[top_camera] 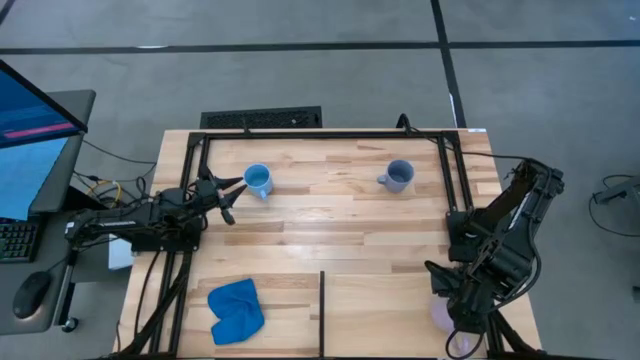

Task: Stack small to large cups/mugs on shelf
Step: Put the purple mug on the shelf

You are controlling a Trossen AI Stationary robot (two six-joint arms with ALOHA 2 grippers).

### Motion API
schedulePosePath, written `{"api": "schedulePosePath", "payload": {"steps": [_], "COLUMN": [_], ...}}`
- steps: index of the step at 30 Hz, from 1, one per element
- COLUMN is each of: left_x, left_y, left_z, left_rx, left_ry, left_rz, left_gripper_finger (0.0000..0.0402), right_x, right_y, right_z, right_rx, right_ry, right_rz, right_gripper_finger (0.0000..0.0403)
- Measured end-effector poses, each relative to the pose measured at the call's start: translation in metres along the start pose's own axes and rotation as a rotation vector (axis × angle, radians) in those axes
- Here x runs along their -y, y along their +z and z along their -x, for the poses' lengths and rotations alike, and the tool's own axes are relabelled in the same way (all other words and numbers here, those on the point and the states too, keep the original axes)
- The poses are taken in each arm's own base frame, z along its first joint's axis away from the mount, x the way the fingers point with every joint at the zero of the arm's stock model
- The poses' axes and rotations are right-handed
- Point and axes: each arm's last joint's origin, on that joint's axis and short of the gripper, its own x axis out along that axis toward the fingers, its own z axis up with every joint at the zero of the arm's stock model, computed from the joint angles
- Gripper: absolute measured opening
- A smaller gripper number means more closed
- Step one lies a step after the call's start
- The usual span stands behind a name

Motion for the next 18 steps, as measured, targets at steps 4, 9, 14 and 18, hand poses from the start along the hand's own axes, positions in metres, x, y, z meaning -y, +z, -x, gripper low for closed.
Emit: {"api": "schedulePosePath", "payload": {"steps": [4,9,14,18], "left_x": [0.000,0.000,0.000,0.000], "left_y": [0.000,0.000,0.000,0.000], "left_z": [0.000,0.000,0.000,0.000], "left_rx": [0.000,0.000,0.000,0.000], "left_ry": [0.000,0.000,0.000,0.000], "left_rz": [0.004,0.006,0.001,0.002], "left_gripper_finger": [0.0108,0.0108,0.0108,0.0108], "right_x": [0.000,0.000,-0.002,-0.005], "right_y": [0.000,0.000,-0.001,0.000], "right_z": [0.001,0.001,0.008,0.023], "right_rx": [-0.001,-0.002,0.004,0.040], "right_ry": [0.005,0.005,0.028,0.076], "right_rz": [-0.022,-0.022,-0.016,0.023], "right_gripper_finger": [0.0121,0.0155,0.0176,0.0183]}}
